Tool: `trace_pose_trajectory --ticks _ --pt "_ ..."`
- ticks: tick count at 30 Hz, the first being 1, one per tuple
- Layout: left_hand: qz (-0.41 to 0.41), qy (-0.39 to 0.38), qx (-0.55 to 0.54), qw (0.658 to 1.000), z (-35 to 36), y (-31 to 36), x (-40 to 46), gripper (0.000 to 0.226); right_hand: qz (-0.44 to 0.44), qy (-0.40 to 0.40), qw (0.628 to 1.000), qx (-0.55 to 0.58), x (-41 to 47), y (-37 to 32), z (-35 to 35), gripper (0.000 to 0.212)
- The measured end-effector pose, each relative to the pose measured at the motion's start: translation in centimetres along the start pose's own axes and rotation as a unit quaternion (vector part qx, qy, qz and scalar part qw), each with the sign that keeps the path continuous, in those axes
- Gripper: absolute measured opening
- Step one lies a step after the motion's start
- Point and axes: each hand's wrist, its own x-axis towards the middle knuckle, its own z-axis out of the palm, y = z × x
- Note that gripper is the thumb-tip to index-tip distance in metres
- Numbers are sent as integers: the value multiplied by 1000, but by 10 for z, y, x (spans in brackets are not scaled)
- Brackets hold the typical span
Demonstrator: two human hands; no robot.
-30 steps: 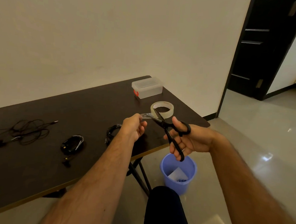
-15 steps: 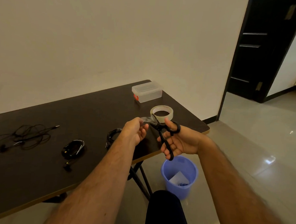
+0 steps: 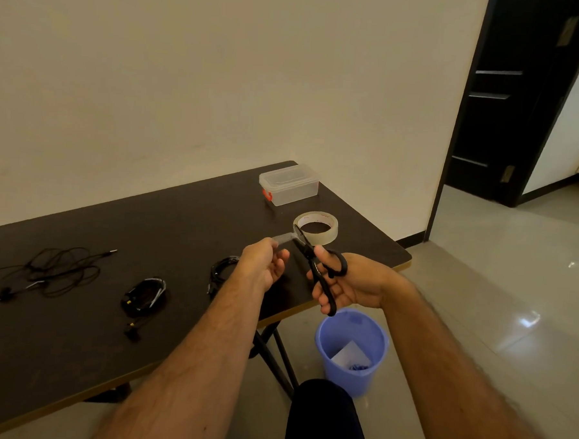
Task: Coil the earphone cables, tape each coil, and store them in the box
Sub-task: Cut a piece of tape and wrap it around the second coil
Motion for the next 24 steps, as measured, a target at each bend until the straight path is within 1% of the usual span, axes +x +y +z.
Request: trace_pose_trajectory --ticks 2,6,9,15,19,24 --pt "11 7 12 1000 1 1 -1 12 -1 15 1000 -14 0 0 -1 73" --pt "32 19 36 999 5 1 0 13 11 52 997 -62 0 -4 -2 55" --pt "39 26 44 998 8 0 4 17 15 77 991 -110 0 -9 -4 49" --pt "45 42 65 996 13 -1 9 20 32 126 961 -244 6 -19 -6 32" --pt "55 51 68 995 16 0 13 21 49 143 932 -328 12 -23 -14 30" --pt "69 68 55 994 15 -2 22 25 72 161 901 -397 20 -26 -18 36"
